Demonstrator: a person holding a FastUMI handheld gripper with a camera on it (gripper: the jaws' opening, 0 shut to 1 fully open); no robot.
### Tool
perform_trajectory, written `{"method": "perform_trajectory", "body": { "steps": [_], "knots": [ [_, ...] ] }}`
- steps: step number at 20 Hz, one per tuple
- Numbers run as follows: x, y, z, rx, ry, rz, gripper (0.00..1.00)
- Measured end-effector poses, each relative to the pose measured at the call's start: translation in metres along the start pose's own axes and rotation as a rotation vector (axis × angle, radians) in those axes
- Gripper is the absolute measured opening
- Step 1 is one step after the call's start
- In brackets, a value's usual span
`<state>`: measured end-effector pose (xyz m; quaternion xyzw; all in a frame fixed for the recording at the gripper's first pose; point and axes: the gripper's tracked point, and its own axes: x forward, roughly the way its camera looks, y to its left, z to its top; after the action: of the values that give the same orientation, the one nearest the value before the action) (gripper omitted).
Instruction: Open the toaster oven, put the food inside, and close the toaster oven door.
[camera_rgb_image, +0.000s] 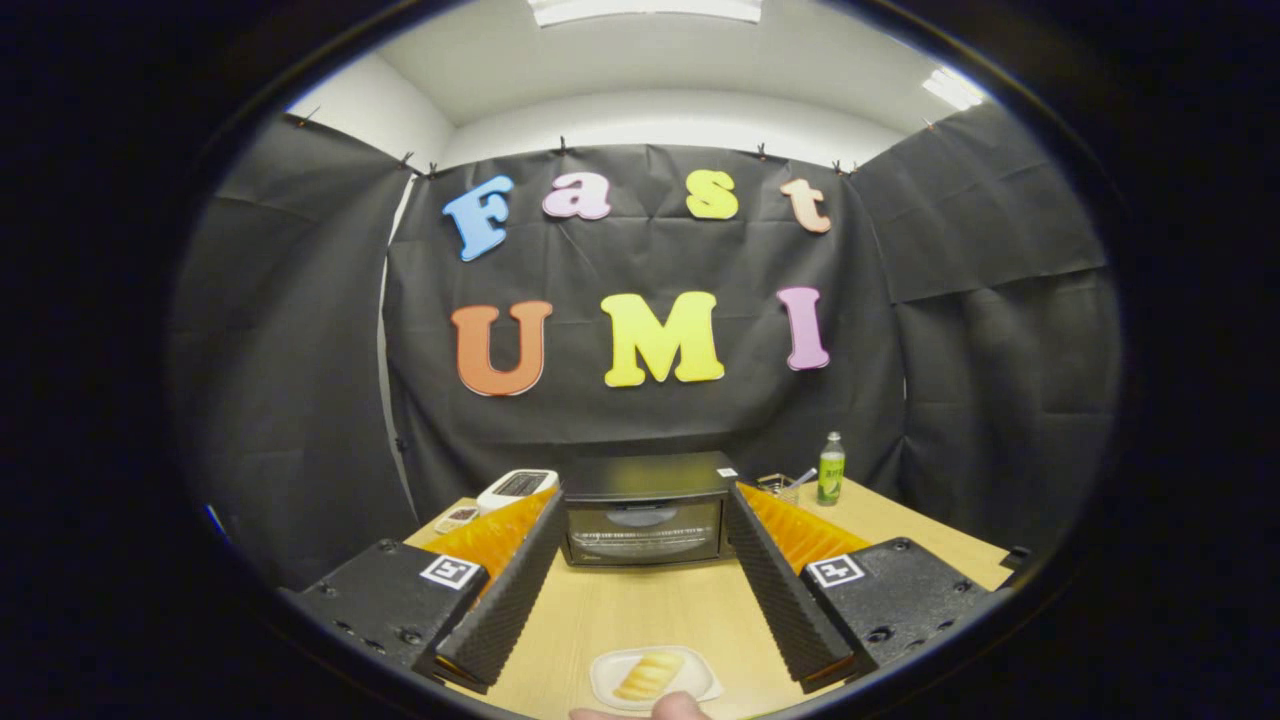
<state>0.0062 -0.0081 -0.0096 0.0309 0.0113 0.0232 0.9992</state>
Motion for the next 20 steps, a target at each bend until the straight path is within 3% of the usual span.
{"method": "perform_trajectory", "body": {
  "steps": [5,7,15,20],
  "knots": [
    [0.027,-0.005,-0.009,0.021,0.010,0.078,1.00],
    [0.047,-0.021,-0.015,-0.003,0.018,0.064,1.00],
    [0.150,-0.034,-0.041,0.005,0.059,0.070,1.00],
    [0.229,-0.017,-0.071,-0.050,0.081,0.076,1.00]
  ]
}}
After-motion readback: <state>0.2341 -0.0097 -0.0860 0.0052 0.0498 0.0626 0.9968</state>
